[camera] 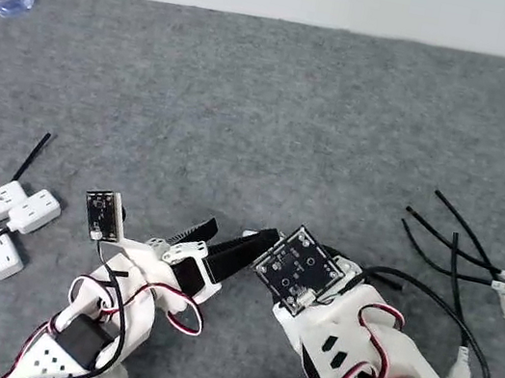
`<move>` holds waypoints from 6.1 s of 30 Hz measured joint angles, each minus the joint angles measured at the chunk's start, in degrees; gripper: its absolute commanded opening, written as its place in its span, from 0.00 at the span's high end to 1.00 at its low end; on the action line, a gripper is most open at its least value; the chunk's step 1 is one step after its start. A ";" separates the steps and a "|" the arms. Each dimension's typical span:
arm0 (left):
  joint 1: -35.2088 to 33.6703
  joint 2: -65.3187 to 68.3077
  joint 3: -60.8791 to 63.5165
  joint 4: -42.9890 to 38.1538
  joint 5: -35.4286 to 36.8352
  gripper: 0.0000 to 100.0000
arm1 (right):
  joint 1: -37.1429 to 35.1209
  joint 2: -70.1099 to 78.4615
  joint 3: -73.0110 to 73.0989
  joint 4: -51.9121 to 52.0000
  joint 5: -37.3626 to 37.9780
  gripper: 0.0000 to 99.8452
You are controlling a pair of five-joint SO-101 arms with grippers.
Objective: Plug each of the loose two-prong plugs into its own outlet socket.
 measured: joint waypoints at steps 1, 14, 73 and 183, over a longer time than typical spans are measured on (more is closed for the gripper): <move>0.00 0.00 0.00 0.00 0.00 0.57 | 0.00 0.00 0.00 0.00 0.00 0.99; -0.44 0.00 0.00 0.00 0.00 0.57 | 0.00 0.00 0.00 0.00 0.00 0.99; -31.47 0.53 0.35 8.44 -19.78 0.58 | -0.62 91.25 -43.16 2.81 33.58 0.99; -29.89 0.62 0.35 8.44 -20.13 0.58 | -0.88 104.35 -44.75 0.97 34.11 0.96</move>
